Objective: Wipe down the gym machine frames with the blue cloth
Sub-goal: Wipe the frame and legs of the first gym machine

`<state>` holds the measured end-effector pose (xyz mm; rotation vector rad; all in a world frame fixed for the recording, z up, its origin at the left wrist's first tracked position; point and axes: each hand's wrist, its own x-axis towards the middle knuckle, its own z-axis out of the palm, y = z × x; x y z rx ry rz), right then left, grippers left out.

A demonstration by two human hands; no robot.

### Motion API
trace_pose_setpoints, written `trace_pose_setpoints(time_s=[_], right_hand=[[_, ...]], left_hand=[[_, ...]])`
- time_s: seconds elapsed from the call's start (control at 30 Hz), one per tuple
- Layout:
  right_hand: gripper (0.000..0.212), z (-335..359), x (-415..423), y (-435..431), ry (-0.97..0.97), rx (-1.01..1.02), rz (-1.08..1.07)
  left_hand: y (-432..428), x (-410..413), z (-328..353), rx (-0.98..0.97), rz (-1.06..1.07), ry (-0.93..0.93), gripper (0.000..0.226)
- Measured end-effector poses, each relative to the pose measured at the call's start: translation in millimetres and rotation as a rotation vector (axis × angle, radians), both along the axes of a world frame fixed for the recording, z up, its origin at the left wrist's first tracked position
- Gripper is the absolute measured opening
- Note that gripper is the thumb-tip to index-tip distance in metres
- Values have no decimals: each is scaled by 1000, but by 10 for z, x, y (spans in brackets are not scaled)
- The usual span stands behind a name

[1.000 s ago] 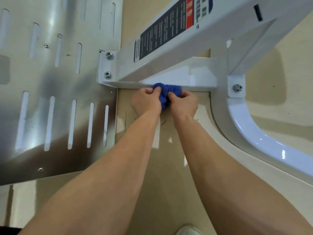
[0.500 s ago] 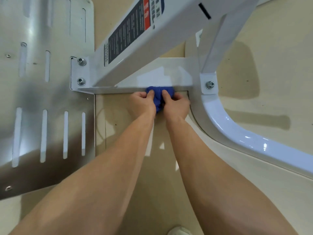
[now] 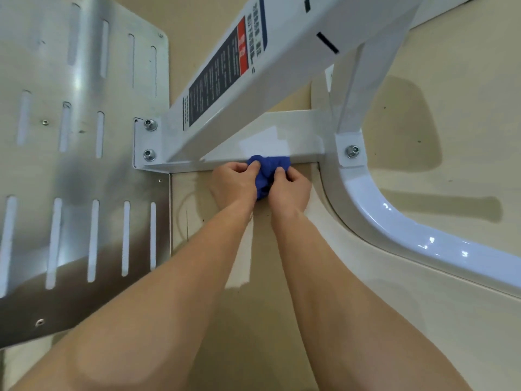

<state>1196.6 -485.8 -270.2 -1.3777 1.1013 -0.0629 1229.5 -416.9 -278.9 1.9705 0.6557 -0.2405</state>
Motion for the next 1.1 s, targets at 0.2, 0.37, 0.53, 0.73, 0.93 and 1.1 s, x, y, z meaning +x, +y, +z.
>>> trace_pose_setpoints(time_s=[0.2,0.37,0.53,0.73,0.93,1.1], right_hand=[[39,113,-53,-196,-69,147,-194],[58,84,-356,-235,-145,206,-171],[54,140,-421,-353,-157,183,-76],[12,512,-588,-413,-56,23,-101],[12,1202,-798,-826,188,-285,-54],[14,1689,-1041,-1263,159,-405,-5]], left_hand=[[-458,-62,129,-131,-64,46,26],[-671,34,159,-125,-267,79,15],[-554,92,129,-191,-380,127,7],[-178,-154,577,-62,-739,75,14],[-342,-394,1269,-27,-992,179,16],[-734,-390,1572,351,-1542,152,14]])
